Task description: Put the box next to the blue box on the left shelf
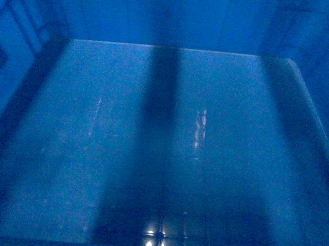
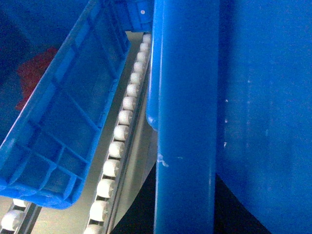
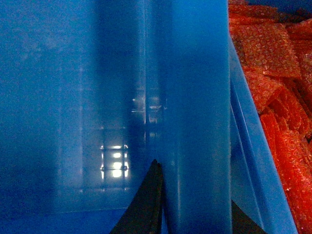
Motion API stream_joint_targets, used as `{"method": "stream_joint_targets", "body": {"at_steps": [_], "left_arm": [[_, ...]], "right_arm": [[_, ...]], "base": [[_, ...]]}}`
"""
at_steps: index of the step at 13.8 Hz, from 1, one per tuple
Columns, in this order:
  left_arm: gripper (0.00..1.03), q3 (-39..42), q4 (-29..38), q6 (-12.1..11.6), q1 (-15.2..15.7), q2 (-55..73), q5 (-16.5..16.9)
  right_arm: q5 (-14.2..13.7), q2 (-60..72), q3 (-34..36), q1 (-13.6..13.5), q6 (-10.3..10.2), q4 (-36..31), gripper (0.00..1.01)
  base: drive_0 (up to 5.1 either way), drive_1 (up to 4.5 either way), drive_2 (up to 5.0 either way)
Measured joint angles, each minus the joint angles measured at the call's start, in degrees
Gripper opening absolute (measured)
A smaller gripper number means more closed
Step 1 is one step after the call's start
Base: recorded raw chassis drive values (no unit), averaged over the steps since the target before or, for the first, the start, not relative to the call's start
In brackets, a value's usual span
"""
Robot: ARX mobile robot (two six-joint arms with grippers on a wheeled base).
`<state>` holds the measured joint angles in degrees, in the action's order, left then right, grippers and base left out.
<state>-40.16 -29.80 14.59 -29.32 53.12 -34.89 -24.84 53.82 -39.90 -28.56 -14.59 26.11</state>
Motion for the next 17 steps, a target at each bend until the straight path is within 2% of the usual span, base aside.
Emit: {"method": "stream_joint_targets", "body": {"at_steps": [17], "left_arm": [[0.12, 0.0, 0.0, 0.0, 0.0, 0.0, 0.0]], "right_arm": [[0.0, 0.0, 0.0, 0.0, 0.0, 0.0, 0.13]], "base": [[0.0, 0.0, 0.0]]}}
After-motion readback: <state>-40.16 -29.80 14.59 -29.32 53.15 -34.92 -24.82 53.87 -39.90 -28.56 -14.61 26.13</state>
